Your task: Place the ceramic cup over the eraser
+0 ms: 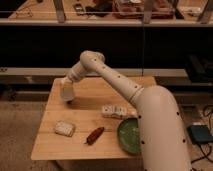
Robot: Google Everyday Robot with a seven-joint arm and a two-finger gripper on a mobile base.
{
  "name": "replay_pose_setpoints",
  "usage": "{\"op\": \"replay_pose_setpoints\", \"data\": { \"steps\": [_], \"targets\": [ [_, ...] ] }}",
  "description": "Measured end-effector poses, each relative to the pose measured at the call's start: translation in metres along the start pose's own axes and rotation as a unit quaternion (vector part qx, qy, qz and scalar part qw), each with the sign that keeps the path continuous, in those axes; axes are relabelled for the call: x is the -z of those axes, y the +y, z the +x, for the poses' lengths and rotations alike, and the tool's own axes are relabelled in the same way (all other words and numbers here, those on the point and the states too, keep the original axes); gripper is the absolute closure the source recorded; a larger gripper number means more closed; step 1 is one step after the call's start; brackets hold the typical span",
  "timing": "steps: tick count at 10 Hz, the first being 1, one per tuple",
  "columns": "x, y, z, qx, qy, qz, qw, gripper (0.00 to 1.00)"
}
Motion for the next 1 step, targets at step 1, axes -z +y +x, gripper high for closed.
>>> {"op": "replay_pose_setpoints", "data": {
  "steps": [1],
  "targets": [
    [0.0000,0.0000,-0.0001,0.000,0.000,0.000,1.0000,0.70]
  ]
}}
